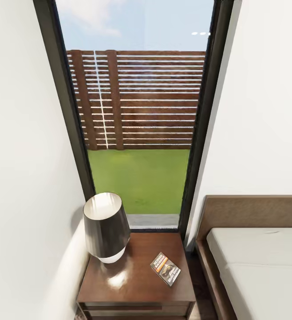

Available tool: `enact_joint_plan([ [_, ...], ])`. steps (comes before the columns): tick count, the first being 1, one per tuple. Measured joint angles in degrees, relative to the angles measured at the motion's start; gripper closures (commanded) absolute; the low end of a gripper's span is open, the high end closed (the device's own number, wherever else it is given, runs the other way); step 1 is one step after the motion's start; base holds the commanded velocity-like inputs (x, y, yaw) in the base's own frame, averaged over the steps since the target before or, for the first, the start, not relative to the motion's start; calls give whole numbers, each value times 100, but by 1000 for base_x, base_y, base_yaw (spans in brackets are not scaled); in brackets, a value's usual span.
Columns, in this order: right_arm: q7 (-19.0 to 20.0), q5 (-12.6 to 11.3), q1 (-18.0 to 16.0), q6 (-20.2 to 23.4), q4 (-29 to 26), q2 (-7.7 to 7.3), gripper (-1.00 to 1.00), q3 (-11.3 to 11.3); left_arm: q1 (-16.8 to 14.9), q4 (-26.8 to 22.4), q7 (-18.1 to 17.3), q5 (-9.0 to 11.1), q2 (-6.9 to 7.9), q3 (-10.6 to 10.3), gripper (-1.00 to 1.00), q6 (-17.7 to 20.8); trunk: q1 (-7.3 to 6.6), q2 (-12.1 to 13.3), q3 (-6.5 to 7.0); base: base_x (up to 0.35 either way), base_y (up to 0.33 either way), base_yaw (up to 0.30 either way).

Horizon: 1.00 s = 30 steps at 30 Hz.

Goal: In the bedroom, move the book from the bed onto either nightstand, and place the two sandals side by side next to the bed.

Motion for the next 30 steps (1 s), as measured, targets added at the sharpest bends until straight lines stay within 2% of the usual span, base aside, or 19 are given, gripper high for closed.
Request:
enact_joint_plan([
  [14, 1, -3, 148, -3, -11, 0, -100, -5, 129, 1, 3, -8, 0, 0, -100, 0, -308, 564, 253, 0, 0, 0],
  [30, 1, -2, 155, -4, -14, 3, -100, -1, 371, 5, -3, -8, 0, -1, -100, 1, -309, 566, 254, 0, 0, 0],
])
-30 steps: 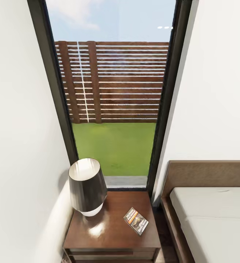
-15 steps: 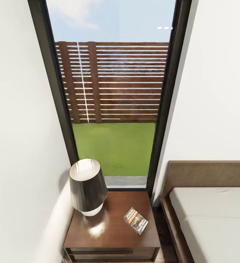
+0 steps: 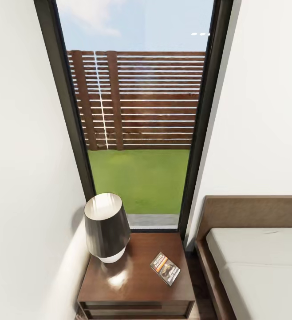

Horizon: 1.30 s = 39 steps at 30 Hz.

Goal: In the bedroom, move the book from the bed onto either nightstand, and place the two sandals side by side next to the bed.

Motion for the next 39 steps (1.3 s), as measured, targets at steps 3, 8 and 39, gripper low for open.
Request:
enact_joint_plan([
  [3, 0, 0, 0, 0, 3, 0, -100, 1, 65, -2, -1, 0, 6, -1, -100, 2, 0, 0, 0, 0, 0, 0],
  [8, 0, 0, 2, 0, 1, 0, -100, 2, 116, 2, -2, 3, 32, 4, -100, 1, 0, 0, 0, 0, 0, 0],
  [39, 0, 0, 1, 0, 0, 0, -100, 2, 149, 7, 4, 10, 47, 4, -100, 6, 0, 0, 0, 0, 0, 0],
])
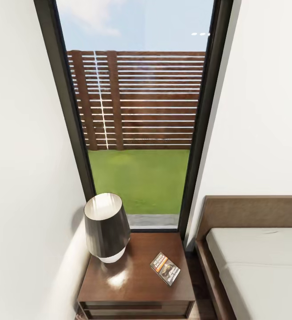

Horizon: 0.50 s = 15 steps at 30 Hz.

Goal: In the bedroom, move the book from the bed onto either nightstand, and place the two sandals side by side next to the bed.

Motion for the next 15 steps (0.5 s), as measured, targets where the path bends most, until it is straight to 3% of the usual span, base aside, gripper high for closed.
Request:
enact_joint_plan([
  [15, 0, 0, 0, 2, -1, 0, -100, 0, -6, -10, -18, -32, -1, -15, -100, 2, 0, 0, 0, 0, 0, 0],
])
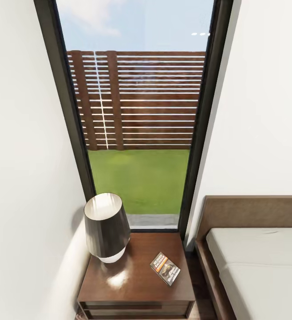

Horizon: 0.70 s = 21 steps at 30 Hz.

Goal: In the bedroom, move the book from the bed onto either nightstand, and place the two sandals side by side next to the bed.

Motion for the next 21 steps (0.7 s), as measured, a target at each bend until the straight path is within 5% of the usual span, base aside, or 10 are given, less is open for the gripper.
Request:
enact_joint_plan([
  [21, 0, 0, 1, -1, 3, 0, -100, 0, -2, -4, -4, -15, -8, -9, -100, -2, 0, 0, 0, 0, 0, 0],
])
